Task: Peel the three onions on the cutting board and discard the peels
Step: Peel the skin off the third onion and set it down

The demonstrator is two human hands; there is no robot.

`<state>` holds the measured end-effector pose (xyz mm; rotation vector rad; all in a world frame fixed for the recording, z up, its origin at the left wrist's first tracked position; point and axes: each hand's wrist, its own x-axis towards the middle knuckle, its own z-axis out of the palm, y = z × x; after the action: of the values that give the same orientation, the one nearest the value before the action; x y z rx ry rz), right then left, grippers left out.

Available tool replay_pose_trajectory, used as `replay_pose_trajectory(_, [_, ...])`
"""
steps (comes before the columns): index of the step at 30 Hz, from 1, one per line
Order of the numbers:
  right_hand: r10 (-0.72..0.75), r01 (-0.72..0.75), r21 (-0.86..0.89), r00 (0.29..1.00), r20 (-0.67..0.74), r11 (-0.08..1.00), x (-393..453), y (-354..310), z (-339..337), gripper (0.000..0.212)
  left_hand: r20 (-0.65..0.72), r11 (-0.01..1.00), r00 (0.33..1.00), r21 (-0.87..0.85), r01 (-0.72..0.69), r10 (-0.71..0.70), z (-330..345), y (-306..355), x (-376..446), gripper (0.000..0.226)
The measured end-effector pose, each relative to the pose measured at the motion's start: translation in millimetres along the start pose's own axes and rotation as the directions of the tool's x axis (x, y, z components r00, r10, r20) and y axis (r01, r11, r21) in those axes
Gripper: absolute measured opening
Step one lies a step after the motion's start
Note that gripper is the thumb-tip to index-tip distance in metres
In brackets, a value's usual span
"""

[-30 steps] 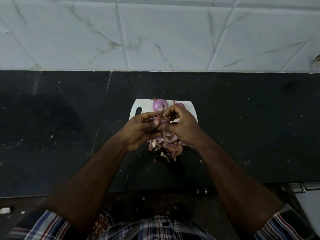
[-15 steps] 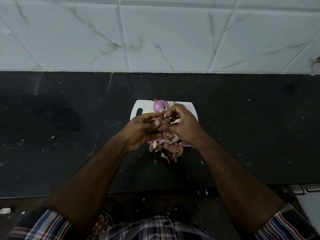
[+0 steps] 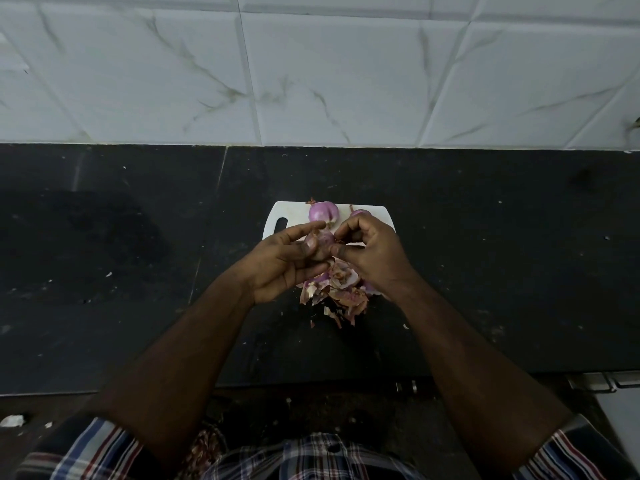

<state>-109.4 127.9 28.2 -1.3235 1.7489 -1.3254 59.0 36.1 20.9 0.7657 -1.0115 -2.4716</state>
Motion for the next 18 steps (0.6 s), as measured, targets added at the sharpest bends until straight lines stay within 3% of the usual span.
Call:
replay_pose_trajectory(6, [0.058,-0.061,0.068,0.997,0.043,0.996,-4.8,2.2,0.0,0.029,-0.126,0.999,0.992,0.054,-0.009,0.016,3.5,-3.6,0.7,0.037])
replay_pose_trajectory(10, [0.125,-0.128,0.052,0.990,0.057,0.990,-10.3,6.9,-1.7,0.018,-0.216,0.992,0.976,0.124,-0.004,0.031,-0.4,-6.7,2.4,0.030])
replay_pose_trajectory(13, [0.126,-0.126,-0.088,0.992,0.003,0.988,-9.1,4.6,0.0,0.035,-0.189,0.993,0.982,0.122,-0.010,0.033,2.2,-7.6,0.9,0.038])
replay_pose_trajectory(15, [0.089,-0.087,-0.082,0.996,0.024,0.993,-6.0,-0.4,4.9,0.048,-0.150,0.994,0.988,0.112,-0.012,0.029,4.5,-7.4,-0.5,0.041])
replay_pose_trajectory(18, [0.041,-0.039,-0.091,0.999,0.015,0.995,-4.3,-2.8,11.3,0.046,-0.103,0.999,0.995,0.046,0.010,-0.006,2.6,-5.5,-2.0,0.033])
